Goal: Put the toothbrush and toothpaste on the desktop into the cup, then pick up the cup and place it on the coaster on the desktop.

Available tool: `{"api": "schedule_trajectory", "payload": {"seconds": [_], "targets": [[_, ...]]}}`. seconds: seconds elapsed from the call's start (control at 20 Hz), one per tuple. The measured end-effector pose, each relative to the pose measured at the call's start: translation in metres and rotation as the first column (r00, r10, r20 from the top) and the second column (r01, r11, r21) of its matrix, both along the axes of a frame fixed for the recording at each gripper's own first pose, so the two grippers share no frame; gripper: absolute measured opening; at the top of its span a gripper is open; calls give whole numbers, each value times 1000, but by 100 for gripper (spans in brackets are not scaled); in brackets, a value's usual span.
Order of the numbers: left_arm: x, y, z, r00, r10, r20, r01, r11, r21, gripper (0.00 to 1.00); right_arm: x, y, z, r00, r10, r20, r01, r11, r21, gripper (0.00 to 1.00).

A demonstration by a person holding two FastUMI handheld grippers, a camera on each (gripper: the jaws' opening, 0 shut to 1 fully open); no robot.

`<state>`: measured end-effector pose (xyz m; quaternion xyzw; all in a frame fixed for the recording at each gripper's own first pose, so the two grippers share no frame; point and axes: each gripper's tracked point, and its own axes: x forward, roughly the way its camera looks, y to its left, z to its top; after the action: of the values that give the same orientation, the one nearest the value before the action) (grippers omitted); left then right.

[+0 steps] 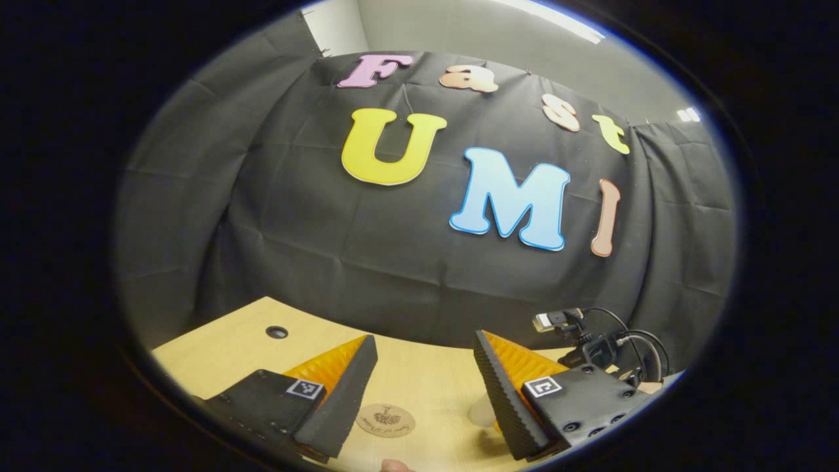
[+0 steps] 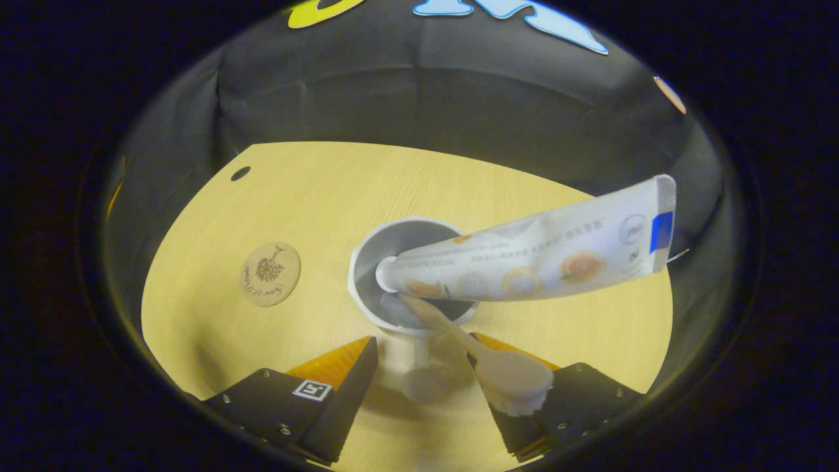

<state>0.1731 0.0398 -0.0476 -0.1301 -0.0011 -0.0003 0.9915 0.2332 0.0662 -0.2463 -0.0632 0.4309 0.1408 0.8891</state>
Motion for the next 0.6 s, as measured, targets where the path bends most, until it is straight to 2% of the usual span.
{"api": "schedule_trajectory", "payload": {"seconds": [0.1, 0.2, 0.35, 0.4, 0.45, 0.5, 0.55, 0.6], "targets": [[-1, 3, 0, 1000, 3, -3, -3, 1000, 4, 95, 2, 0, -4, 1000, -1, -6, 1, 1000, -22, 79], [-3, 5, -2, 1000, 6, -7, -6, 1000, 5, 95, 0, 2, -8, 1000, 0, -28, -1, 1000, -27, 65], [-7, 12, -3, 1000, 16, -9, -16, 1000, -2, 95, -3, -1, -11, 999, 0, -39, -2, 999, -43, 54], [-8, 14, -3, 1000, 17, -10, -17, 1000, -5, 95, -5, -5, -14, 999, -9, -38, 7, 998, -61, 54], [-10, 15, -3, 1000, 20, -12, -20, 1000, -6, 95, -4, -5, -12, 999, -13, -36, 11, 998, -69, 34], [-9, 16, -6, 1000, 22, -15, -22, 1000, -8, 100, -4, -4, -10, 999, -9, -38, 7, 998, -65, 35], [-12, 18, -6, 1000, 25, -17, -25, 1000, -9, 100, -2, -3, -11, 999, -20, -35, 18, 999, -50, 29], [-13, 21, -7, 999, 29, -20, -29, 1000, -11, 95, -1, -4, -7, 998, -35, -44, 34, 999, -35, 29]]}}
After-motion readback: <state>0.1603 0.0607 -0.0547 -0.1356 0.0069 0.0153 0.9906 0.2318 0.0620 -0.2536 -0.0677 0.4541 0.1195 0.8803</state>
